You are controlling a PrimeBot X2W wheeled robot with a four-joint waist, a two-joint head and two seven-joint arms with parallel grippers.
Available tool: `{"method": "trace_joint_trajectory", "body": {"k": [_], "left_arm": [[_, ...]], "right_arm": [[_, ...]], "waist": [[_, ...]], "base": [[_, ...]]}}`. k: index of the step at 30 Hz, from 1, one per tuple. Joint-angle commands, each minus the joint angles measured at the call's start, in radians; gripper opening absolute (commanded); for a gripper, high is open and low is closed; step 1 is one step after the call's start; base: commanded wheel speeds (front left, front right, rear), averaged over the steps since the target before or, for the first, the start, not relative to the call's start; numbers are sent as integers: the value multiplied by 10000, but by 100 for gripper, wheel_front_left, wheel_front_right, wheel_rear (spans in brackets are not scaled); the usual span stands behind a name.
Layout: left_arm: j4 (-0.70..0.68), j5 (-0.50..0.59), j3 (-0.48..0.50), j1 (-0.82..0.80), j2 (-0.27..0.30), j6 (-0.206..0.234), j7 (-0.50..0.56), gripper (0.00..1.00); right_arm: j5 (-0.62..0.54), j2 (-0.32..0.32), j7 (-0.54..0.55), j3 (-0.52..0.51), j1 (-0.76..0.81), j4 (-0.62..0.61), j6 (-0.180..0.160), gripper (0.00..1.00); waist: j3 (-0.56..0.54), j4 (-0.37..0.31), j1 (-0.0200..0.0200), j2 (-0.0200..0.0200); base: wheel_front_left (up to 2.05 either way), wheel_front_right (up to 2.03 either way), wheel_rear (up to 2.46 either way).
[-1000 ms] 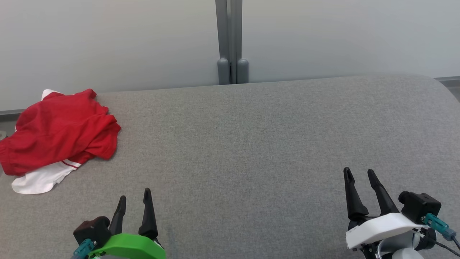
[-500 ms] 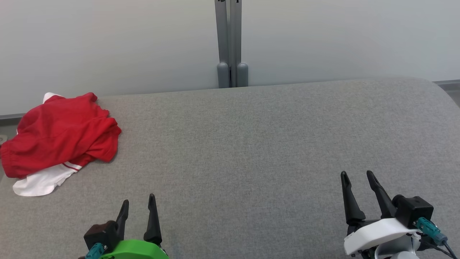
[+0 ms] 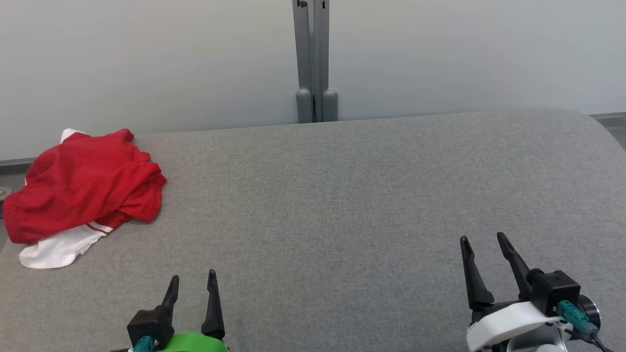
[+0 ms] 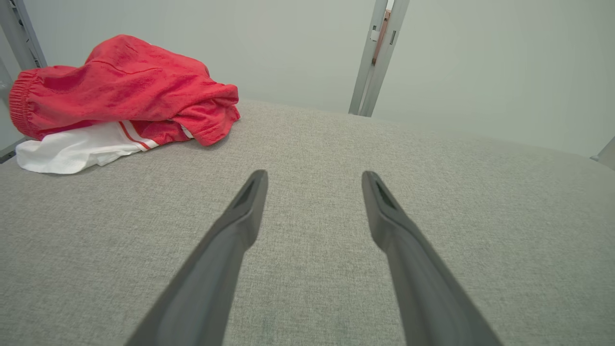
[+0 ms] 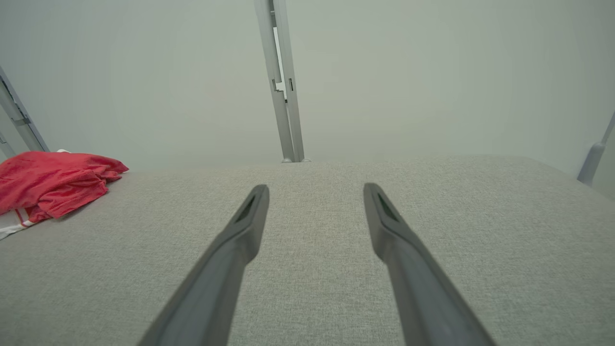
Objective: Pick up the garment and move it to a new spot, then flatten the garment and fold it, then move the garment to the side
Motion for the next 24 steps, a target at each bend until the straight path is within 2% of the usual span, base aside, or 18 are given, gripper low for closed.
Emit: {"method": "trace_joint_trajectory", "body": {"k": [1, 10, 24], "left_arm": [[11, 177, -26, 89, 71, 72, -79, 100], [58, 635, -112, 141, 75, 196, -232, 100], [117, 335, -22, 73, 74, 224, -222, 100]], "right_arm": [[-229, -48, -83, 18, 109, -30, 0, 100], [-793, -53, -243, 22, 138, -21, 1, 100], [-719, -51, -216, -49, 47, 2, 1, 100]], "waist": [[-7, -2, 0, -1], [-37, -17, 0, -1], [-10, 0, 0, -1]], "base": [[0, 0, 0], [0, 0, 0], [0, 0, 0]]}}
